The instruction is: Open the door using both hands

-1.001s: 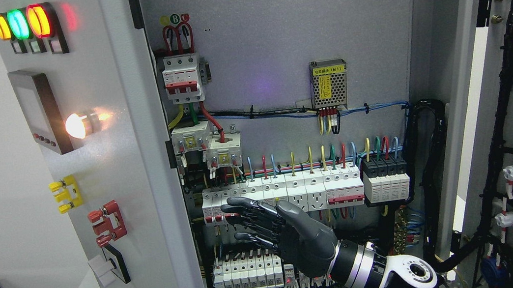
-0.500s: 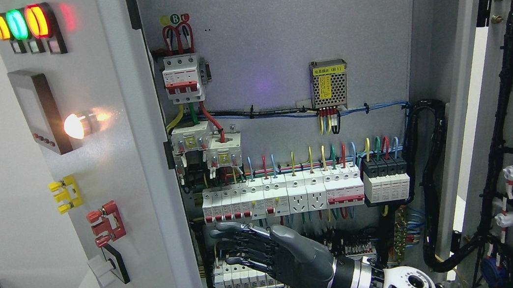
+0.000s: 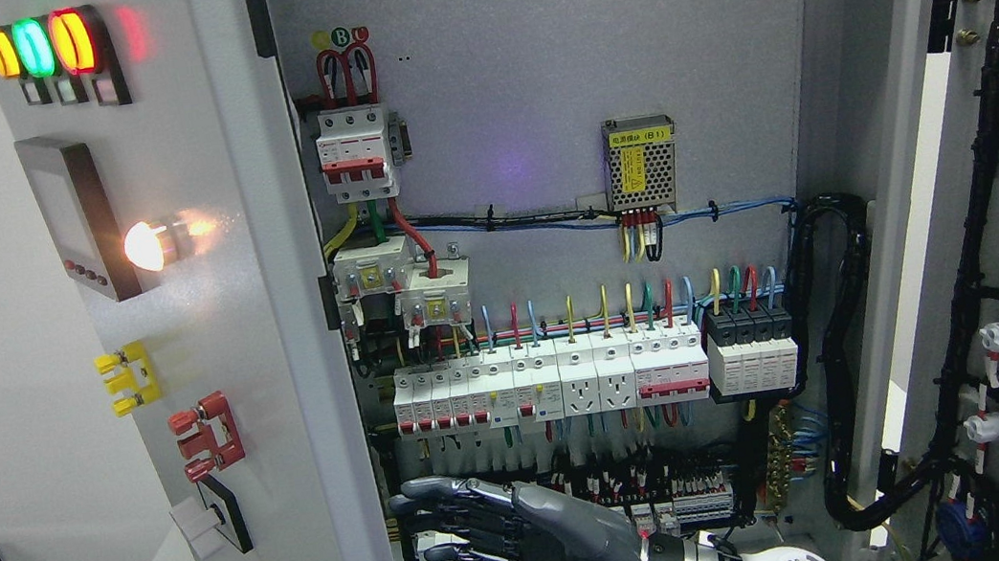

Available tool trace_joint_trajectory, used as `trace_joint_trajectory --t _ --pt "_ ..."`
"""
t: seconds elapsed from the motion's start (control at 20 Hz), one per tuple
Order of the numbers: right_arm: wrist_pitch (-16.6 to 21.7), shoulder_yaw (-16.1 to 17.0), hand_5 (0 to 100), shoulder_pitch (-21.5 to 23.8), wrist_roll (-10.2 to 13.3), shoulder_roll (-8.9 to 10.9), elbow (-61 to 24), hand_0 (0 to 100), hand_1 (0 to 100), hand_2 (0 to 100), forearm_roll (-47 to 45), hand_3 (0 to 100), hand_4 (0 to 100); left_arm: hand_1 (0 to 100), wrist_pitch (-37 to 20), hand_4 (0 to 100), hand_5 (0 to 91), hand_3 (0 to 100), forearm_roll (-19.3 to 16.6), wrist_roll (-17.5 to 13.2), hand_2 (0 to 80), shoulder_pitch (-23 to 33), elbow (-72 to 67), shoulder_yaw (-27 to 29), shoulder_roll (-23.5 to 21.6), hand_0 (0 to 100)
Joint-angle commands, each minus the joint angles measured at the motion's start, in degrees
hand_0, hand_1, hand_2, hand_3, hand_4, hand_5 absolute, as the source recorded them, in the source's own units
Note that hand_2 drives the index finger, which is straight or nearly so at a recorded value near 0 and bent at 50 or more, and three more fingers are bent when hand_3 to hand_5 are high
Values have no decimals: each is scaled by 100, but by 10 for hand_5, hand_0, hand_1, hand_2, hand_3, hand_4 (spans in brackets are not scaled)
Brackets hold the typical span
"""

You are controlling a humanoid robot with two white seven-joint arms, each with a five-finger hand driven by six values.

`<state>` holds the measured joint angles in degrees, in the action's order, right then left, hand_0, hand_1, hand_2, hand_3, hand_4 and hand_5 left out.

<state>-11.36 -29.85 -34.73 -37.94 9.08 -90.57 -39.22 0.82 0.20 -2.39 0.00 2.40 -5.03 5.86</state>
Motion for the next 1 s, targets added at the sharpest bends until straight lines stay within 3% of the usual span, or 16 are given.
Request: trace_joint_trajectory --t 0.0,0.95 --pt "-6 -293 0 142 -38 112 -461 73 136 0 -157 0 0 556 15 0 0 0 67 46 0 158 23 20 -6 120" --pt "-200 -610 0 212 -46 103 -725 73 136 0 -86 0 0 556 6 0 0 0 120 19 0 158 23 11 -6 120"
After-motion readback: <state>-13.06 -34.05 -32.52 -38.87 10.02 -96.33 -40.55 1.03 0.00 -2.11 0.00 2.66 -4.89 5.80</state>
